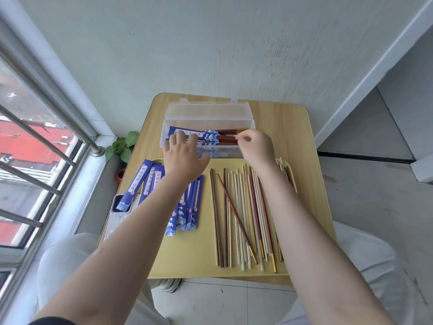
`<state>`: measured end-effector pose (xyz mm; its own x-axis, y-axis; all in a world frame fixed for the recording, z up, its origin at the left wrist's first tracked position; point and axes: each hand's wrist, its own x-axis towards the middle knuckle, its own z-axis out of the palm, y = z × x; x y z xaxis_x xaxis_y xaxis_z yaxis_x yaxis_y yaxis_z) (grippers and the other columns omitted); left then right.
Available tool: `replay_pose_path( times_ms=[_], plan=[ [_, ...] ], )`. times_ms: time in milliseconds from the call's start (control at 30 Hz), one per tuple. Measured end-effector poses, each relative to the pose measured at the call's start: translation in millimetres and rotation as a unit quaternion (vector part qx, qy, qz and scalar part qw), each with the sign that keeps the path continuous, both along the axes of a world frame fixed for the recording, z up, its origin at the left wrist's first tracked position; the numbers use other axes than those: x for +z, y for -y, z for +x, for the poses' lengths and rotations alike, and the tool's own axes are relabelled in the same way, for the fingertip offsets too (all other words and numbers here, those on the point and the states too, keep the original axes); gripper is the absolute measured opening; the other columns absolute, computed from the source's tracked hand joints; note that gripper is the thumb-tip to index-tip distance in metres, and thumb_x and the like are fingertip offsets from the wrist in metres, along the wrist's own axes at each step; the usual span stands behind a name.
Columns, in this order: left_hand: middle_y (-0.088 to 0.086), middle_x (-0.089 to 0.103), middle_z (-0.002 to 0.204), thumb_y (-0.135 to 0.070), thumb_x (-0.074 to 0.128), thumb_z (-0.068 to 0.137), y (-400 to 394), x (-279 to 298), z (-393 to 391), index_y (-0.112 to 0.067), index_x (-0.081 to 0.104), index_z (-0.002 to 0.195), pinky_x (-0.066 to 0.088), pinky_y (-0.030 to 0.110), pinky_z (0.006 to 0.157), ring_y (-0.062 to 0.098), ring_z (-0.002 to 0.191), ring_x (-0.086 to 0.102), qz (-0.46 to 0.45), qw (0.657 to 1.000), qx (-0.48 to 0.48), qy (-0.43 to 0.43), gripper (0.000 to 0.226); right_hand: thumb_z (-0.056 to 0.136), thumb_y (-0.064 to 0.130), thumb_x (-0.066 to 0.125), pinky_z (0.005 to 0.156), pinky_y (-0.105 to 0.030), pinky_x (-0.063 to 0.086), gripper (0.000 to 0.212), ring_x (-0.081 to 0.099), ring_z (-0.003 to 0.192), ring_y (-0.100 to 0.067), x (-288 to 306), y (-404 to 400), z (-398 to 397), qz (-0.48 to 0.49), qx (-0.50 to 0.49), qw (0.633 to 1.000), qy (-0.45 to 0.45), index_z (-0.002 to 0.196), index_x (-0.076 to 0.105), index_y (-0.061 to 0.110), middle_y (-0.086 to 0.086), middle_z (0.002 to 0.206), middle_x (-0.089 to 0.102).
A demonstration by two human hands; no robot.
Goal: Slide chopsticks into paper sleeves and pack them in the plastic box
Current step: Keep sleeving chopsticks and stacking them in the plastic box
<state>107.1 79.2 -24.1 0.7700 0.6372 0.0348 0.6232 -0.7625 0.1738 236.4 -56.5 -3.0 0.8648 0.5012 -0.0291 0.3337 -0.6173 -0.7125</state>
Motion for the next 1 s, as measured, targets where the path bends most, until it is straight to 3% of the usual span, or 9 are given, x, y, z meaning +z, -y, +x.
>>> replay_pose_path(
  times_ms=[100,233,300,400,500,600,733,900,1000],
  plan=[
    [0.008,0.052,0.128,-0.052,0.048,0.094,2,3,-2,-0.018,0.052,0.132,0.027,0.045,0.112,0.028,0.123,0.046,0.001,0.999,-0.01,-0.031,0.052,0.096,0.016,0.044,0.072,-0.03,0.047,0.031,0.061,0.086,-0.023,-6,-2,-3,-0.094,0.069,0.993,0.008,0.106,0.073,0.008,-0.01,0.105,0.072],
    [0.007,0.056,0.128,-0.05,0.049,0.094,-3,7,-2,-0.019,0.054,0.135,0.027,0.045,0.112,0.027,0.125,0.048,-0.039,0.999,-0.016,-0.012,0.052,0.101,0.02,0.045,0.088,-0.031,0.048,0.037,0.06,0.115,-0.024,-4,-3,-9,-0.115,0.079,0.989,0.046,0.132,0.063,0.015,-0.003,0.132,0.063],
    [0.008,0.055,0.127,-0.043,0.054,0.094,1,7,-7,-0.016,0.058,0.13,0.03,0.042,0.109,0.028,0.123,0.047,-0.043,0.998,-0.008,0.051,0.045,0.1,0.017,0.047,0.087,-0.032,0.05,0.032,0.061,0.109,-0.021,-3,-3,-14,-0.064,0.053,0.994,0.072,0.127,0.064,0.014,-0.002,0.129,0.062],
    [0.006,0.059,0.104,-0.03,0.057,0.092,14,8,-21,-0.011,0.065,0.103,0.039,0.037,0.082,0.029,0.099,0.056,-0.04,0.987,0.024,0.151,0.024,0.098,0.013,0.051,0.075,-0.032,0.05,0.016,0.059,0.09,-0.018,-1,0,-27,-0.028,0.049,0.995,0.083,0.106,0.065,0.015,0.002,0.107,0.06],
    [0.004,0.061,0.09,-0.026,0.051,0.093,29,4,-34,-0.012,0.058,0.088,0.043,0.031,0.061,0.026,0.076,0.058,-0.12,0.992,0.044,0.021,0.016,0.095,0.015,0.054,0.069,-0.033,0.051,0.008,0.059,0.083,-0.02,-11,2,-48,-0.133,0.11,0.984,0.035,0.093,0.062,0.016,0.001,0.091,0.061],
    [0.008,0.058,0.111,-0.024,0.051,0.093,45,-5,-50,-0.013,0.054,0.092,0.044,0.035,0.071,0.027,0.094,0.053,-0.084,0.991,0.056,-0.085,0.011,0.092,0.014,0.057,0.054,-0.028,0.043,0.017,0.058,0.068,-0.023,-26,8,-67,-0.312,0.148,0.939,0.012,0.075,0.056,0.013,-0.002,0.075,0.056],
    [0.016,0.041,0.141,-0.018,0.054,0.089,53,-15,-70,-0.012,0.046,0.13,0.038,0.048,0.105,0.034,0.133,0.037,-0.062,0.984,0.144,-0.089,0.043,0.091,0.013,0.059,0.05,-0.026,0.04,0.017,0.057,0.064,-0.021,-37,27,-82,-0.374,0.131,0.918,-0.014,0.074,0.055,0.012,-0.002,0.073,0.056],
    [0.018,0.044,0.134,-0.006,0.051,0.089,57,-18,-78,-0.009,0.042,0.133,0.047,0.042,0.087,0.035,0.124,0.042,-0.109,0.979,0.164,-0.055,0.045,0.095,0.014,0.057,0.05,-0.026,0.034,0.024,0.054,0.063,-0.02,-42,30,-93,-0.342,0.107,0.934,-0.011,0.072,0.049,0.014,-0.002,0.074,0.054],
    [0.019,0.047,0.129,0.002,0.048,0.089,55,-18,-79,-0.007,0.044,0.13,0.041,0.036,0.076,0.035,0.119,0.045,-0.126,0.978,0.166,-0.009,0.042,0.095,0.018,0.058,0.047,-0.026,0.03,0.027,0.048,0.056,-0.018,-43,32,-97,-0.304,0.1,0.948,-0.006,0.07,0.048,0.015,0.0,0.068,0.049]
  ],
)
